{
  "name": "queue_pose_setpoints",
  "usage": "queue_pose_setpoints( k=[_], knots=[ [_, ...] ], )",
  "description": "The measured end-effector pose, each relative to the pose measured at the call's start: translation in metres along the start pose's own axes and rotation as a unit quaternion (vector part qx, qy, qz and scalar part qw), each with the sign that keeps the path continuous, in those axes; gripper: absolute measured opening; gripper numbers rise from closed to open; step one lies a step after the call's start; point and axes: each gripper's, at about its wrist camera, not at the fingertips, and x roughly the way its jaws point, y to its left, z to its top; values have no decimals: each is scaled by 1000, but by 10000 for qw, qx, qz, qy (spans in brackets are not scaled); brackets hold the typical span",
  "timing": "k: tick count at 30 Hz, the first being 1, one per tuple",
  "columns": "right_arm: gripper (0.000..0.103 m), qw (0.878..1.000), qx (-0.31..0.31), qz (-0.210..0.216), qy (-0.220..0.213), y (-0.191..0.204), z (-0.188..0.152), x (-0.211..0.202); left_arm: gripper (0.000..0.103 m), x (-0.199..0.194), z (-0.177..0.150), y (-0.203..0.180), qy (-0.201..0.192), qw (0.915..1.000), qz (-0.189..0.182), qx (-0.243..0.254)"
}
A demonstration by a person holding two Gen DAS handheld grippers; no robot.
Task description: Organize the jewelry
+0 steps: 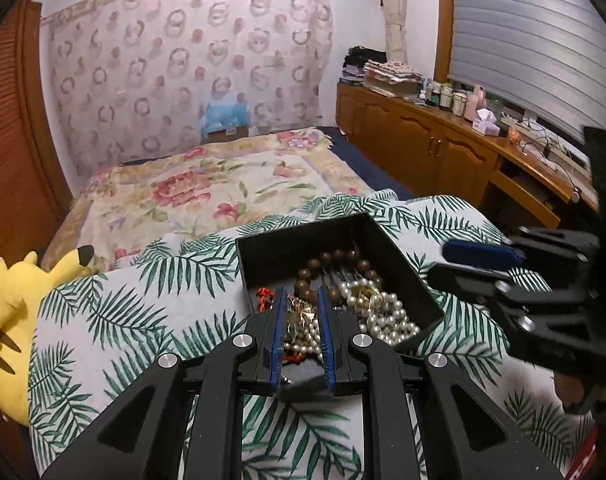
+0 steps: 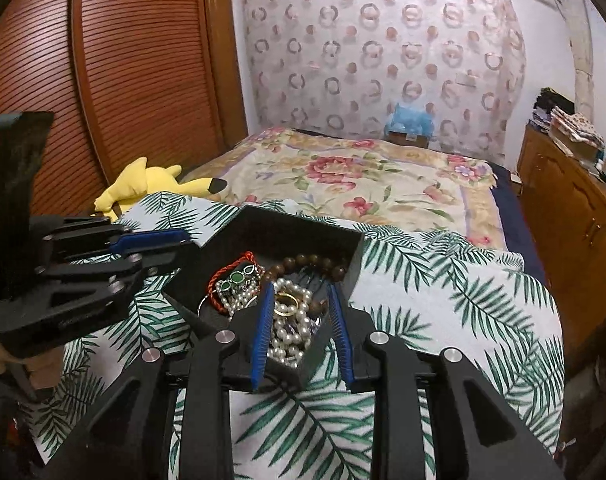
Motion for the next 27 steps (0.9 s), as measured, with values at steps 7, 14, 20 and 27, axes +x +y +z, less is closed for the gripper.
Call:
queue_pose_setpoints(
  k=[7, 14, 20, 27],
  knots=[
    [31, 9996, 132, -191, -136, -1, -11, -16, 47, -1, -6, 0, 17, 9999, 95, -109],
    [52, 9982, 366, -257, -411, 3, -24, -39, 83, -27, -19, 0, -201, 9993, 247, -177],
    [69, 9968, 399, -431, -551, 11, -30, -53, 93, -50, -26, -2, -361, 9985, 358, -199],
    [95, 9933, 474, -637, -840, 18, -38, -75, 95, -79, -38, -6, -560, 9969, 517, -212]
  ],
)
